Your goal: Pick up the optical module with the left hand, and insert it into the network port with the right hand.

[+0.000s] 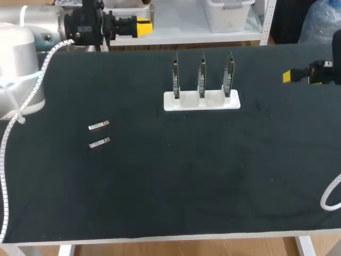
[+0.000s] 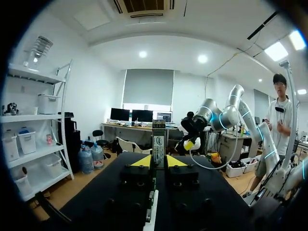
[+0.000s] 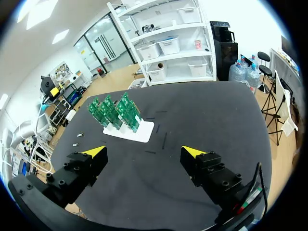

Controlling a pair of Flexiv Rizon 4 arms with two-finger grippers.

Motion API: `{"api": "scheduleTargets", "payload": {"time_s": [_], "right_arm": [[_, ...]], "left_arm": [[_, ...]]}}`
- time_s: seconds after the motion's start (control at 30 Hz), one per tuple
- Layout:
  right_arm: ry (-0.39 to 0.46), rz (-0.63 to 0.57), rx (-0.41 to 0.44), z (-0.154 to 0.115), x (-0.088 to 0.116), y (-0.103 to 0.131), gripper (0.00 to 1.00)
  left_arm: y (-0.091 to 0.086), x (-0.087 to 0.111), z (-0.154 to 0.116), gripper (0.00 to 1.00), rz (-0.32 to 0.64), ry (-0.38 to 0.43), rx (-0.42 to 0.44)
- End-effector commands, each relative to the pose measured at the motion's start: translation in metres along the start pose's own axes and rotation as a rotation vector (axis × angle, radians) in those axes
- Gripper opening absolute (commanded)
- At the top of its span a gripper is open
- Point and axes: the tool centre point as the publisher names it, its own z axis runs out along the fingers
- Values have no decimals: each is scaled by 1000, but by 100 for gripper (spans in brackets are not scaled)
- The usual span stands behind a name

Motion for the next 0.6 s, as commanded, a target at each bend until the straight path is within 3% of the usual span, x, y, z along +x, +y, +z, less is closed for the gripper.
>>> {"api": "scheduleTargets", "payload": {"time_s": [0.03,0.6], "right_arm": [[0,0,3,-2,1,1,100],[0,0,3,-2,1,1,100]], "left_arm": [[4,7,7,0,-5,-29,6],[20,14,26,0,-5,-25,71]]}}
